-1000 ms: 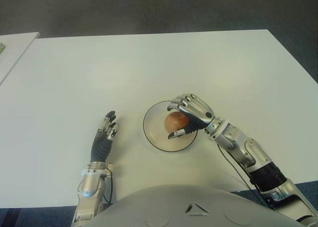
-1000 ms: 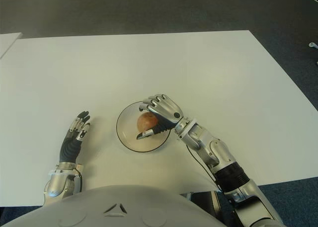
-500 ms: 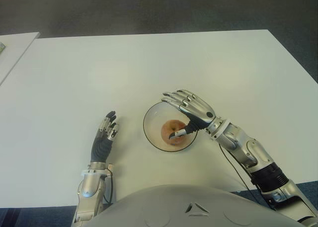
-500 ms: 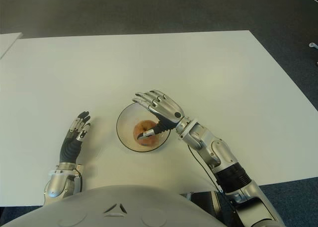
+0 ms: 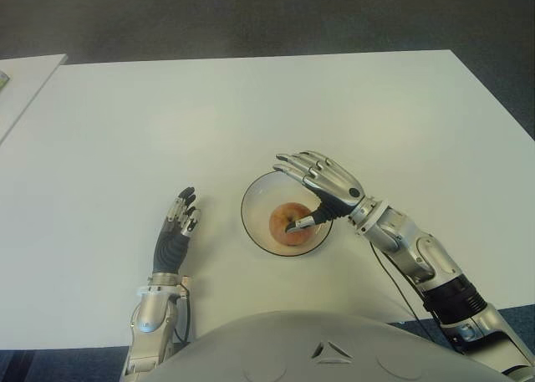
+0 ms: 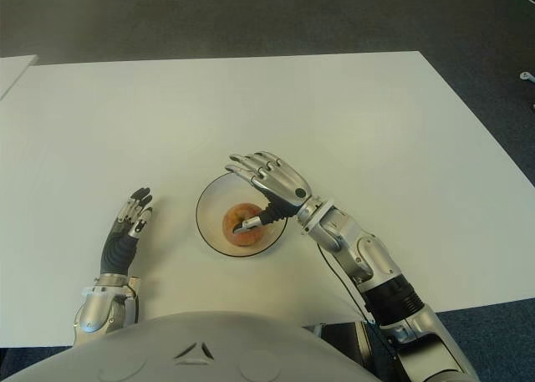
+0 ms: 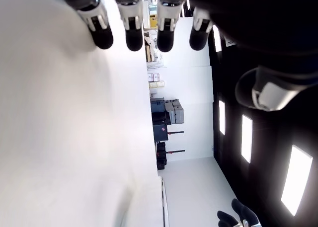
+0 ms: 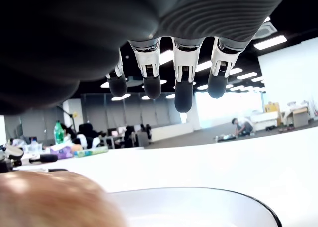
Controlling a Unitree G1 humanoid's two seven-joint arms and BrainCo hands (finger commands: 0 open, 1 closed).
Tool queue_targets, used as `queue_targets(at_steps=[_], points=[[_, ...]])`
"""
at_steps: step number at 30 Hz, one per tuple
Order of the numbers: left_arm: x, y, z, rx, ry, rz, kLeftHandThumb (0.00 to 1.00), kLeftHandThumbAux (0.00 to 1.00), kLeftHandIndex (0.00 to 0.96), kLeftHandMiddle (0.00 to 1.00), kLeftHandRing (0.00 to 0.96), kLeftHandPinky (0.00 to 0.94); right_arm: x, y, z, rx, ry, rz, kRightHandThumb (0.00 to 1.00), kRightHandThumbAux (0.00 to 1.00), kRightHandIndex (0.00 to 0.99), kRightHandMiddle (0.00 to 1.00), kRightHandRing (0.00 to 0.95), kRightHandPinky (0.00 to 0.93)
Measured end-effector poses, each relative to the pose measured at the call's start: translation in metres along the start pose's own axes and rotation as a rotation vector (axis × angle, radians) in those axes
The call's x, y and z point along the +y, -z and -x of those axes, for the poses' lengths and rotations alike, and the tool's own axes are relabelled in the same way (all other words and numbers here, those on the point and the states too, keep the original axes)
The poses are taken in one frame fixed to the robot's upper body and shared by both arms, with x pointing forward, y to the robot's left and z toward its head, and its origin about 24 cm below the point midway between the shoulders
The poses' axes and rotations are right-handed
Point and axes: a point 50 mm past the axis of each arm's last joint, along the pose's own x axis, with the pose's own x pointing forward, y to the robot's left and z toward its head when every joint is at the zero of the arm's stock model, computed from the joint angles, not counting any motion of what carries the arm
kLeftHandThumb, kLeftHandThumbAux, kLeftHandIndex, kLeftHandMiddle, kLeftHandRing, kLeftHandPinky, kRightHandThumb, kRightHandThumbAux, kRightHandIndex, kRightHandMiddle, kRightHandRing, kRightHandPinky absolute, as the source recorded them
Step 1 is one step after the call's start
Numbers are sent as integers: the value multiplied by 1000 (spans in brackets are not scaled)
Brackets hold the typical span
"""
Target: Put the apples into the plate.
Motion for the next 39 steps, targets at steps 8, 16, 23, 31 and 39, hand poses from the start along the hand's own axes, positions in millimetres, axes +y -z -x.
queue_targets(at_steps=[8, 16, 23, 31, 39], points=[[0, -3, -1, -25, -3, 2, 32, 410, 0, 0, 0, 0, 1, 22, 9, 107, 83, -271, 193, 291, 45, 33, 4, 26], [-1, -5, 0, -43, -10, 8, 31, 402, 0, 0, 0, 0, 5, 60, 30, 294, 162, -592, 126, 418, 107, 123, 83, 107], [-2, -5, 0, -45, -12, 12, 36, 404, 0, 0, 0, 0, 19, 78, 64, 475, 332, -917, 106, 435, 145, 151, 105, 110], [-4, 0, 2, -12, -21, 14, 35, 416, 0, 0, 0, 0, 60, 79, 114, 722, 622, -1316, 153, 467, 163, 134, 89, 97], [-7, 2, 2, 0, -23, 18, 39, 442, 0, 0, 0, 0, 62, 81, 123, 733, 638, -1300, 161, 488, 130, 112, 67, 79]])
